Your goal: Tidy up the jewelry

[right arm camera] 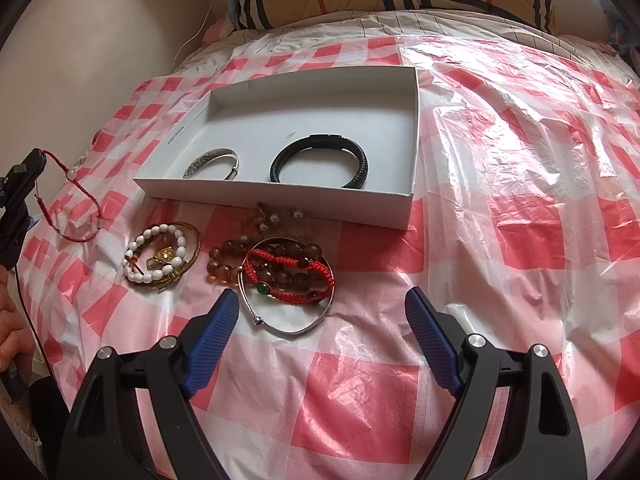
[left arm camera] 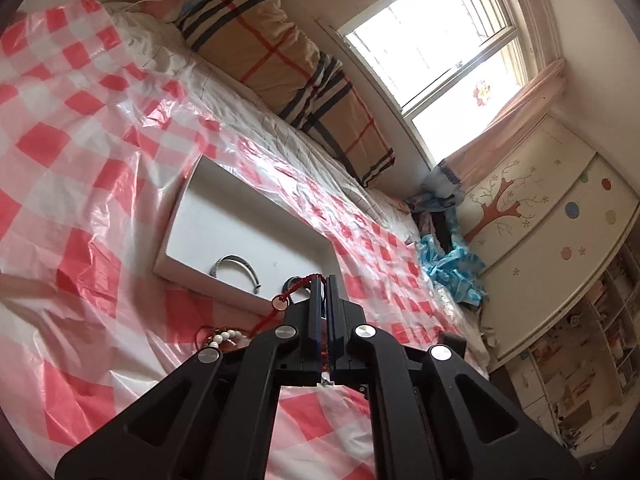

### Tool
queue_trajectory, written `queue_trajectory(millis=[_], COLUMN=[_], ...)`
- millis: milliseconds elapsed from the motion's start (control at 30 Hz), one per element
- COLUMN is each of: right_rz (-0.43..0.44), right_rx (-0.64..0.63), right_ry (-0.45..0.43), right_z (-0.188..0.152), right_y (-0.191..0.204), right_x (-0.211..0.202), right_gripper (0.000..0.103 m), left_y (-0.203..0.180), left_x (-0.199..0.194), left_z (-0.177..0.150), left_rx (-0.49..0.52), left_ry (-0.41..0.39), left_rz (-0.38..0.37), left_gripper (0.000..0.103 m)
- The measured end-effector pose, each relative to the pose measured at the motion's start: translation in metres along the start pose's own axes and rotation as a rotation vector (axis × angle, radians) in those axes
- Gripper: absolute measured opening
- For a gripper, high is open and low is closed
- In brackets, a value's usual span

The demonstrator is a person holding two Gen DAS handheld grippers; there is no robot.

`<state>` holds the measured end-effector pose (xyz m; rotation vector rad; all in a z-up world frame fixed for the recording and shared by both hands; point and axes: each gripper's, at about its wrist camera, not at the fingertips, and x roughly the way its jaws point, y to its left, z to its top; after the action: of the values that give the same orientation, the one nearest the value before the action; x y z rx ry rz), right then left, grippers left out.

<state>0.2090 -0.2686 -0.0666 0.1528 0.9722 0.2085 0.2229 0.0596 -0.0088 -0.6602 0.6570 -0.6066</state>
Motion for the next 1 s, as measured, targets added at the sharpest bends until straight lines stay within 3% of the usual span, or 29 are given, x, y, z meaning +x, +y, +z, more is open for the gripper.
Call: queue_trajectory(millis=[267,633,700,733,800,900,1000], right_rz=[-0.001,-0.017,-0.015,-0.007,-0.001,0.013,0.041], right_rx=[0.007,-0.039,-0.038,-0.038,-0.044,-0.051,-0.041], right_ry=[-0.021,0.014,0.016,0.019,0.021,0.011,-0.009], right_z=[0.003,0.011,0.012,0.012,0.011,0.010,0.010], right_y=[-0.003,0.005,0.004,0.004,0.005,0.006,0.005], right_x=[-0.002,0.019,0.020,0.021,0.020,0.016,0.008], right_gripper=[0.082,0.053,0.042,0.038,0.020,0.010,0.007], left_y=[-0.006,-0.013,-0.013,-0.013,-0.013,-0.016,-0.025], left_x=[0.019,0.029,0.029,0.030,0.038,0.053,0.063], left_z=[-0.008,-0.014,-0.014,-0.014,-0.019,-0.029,-0.041], left_rx=[0.039,0.078,0.090,0.103,0.133,0.218,0.319], left_ry=[0.060,0.099,0.106,0.123,0.182,0.257,0.302], left_rz=[0.063,0.098,0.120,0.139,0.179,0.286,0.359], left_gripper=[0.002,0.002,0.002,0.002,0.002,0.004,0.008])
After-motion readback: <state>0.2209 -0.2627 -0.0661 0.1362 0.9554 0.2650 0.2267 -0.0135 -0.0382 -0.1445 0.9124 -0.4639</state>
